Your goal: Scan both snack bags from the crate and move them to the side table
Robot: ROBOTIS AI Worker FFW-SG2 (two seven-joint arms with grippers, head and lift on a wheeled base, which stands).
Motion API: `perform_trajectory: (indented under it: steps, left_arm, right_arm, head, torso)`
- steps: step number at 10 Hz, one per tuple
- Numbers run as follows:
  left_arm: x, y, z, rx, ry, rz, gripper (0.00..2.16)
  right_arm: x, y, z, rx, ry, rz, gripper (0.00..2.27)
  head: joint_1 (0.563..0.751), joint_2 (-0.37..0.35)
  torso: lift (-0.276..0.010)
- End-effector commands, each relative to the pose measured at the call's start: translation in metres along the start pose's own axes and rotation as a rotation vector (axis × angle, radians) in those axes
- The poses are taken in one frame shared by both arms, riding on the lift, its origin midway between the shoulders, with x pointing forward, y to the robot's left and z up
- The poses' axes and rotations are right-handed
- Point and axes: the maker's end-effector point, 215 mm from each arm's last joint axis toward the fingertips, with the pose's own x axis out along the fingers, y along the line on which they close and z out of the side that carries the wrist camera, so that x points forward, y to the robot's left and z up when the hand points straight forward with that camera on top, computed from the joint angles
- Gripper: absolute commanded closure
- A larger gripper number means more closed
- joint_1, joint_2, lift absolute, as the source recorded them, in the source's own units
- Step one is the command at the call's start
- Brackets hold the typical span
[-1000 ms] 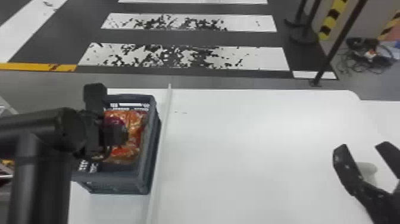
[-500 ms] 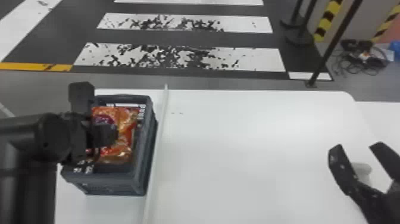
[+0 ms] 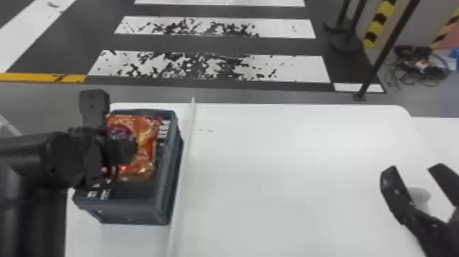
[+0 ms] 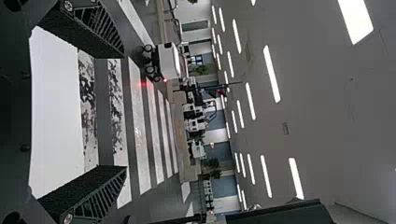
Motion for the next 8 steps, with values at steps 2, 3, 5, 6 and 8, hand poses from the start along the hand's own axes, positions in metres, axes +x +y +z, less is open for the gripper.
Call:
perform_trajectory:
  steps: [2, 3, 5, 6, 8]
  left_arm:
    - [-0.008, 0.001, 0.012, 0.001, -0.057, 0.001, 1.97]
    - [-0.012, 0.001, 0.015, 0.000, -0.069, -0.002, 1.97]
    - [-0.019, 0.001, 0.017, 0.007, -0.088, 0.003, 1.97]
    - [-0.022, 0.001, 0.019, 0.009, -0.096, 0.005, 1.97]
    - [-0.030, 0.002, 0.020, 0.016, -0.114, 0.007, 1.97]
  right_arm:
    - [0.002, 0.000, -0.001, 0.003, 0.002, 0.000, 0.08]
    - [0.002, 0.001, -0.002, 0.002, 0.003, 0.002, 0.08]
    - [0.001, 0.000, -0.002, 0.004, 0.004, 0.000, 0.08]
    - [0.001, 0.001, -0.001, 0.006, 0.001, 0.000, 0.08]
    - [0.000, 0.001, 0.001, 0.005, -0.002, 0.000, 0.08]
  head:
    - [0.695, 0.021]
    - [0.695, 0.022]
    - [0.695, 0.024]
    - [0.695, 0.025]
    - [0.695, 0.023]
  torso:
    - [-0.029]
    - [-0.029]
    - [-0.029]
    - [-0.029]
    - [-0.029]
